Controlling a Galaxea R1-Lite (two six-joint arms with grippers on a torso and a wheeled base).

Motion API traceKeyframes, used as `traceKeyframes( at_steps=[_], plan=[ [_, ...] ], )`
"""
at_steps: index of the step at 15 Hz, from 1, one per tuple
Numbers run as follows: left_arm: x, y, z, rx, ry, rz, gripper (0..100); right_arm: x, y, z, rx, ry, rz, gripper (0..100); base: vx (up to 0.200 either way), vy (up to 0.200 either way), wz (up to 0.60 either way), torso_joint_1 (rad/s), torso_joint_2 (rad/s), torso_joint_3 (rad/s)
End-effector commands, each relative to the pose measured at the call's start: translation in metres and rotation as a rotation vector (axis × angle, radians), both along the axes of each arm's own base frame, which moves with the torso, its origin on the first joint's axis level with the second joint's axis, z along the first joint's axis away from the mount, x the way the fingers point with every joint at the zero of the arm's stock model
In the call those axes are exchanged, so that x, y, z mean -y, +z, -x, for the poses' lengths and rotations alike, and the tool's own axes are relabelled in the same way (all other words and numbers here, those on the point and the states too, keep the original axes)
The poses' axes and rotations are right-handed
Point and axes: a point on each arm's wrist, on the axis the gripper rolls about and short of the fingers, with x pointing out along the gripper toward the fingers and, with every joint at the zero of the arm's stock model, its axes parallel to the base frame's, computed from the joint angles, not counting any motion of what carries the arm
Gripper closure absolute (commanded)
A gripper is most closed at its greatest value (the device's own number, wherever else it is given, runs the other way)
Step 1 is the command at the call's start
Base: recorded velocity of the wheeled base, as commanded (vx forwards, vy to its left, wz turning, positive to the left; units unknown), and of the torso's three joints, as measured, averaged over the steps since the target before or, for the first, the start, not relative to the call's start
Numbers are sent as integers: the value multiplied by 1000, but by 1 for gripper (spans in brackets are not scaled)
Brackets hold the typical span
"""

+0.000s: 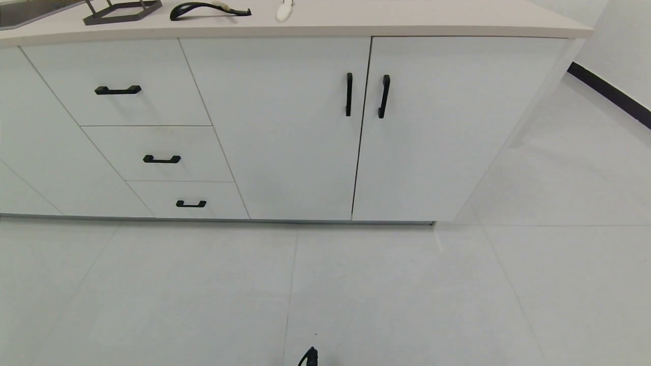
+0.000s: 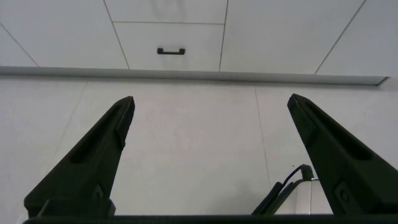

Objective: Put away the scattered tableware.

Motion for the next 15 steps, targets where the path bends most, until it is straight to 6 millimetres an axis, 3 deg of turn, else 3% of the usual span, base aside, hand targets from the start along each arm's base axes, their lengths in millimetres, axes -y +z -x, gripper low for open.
traceKeyframes(
  at_steps=[1, 15],
  plan=[
    [0, 0, 0, -2, 1, -1, 0, 0, 0, 0, -3, 1, 0, 100, 0, 200, 0, 2, 2, 12],
    [0, 0, 0, -2, 4, -4, 0, 0, 0, 0, -3, 1, 0, 100, 0, 200, 0, 3, 3, 2]
  ],
)
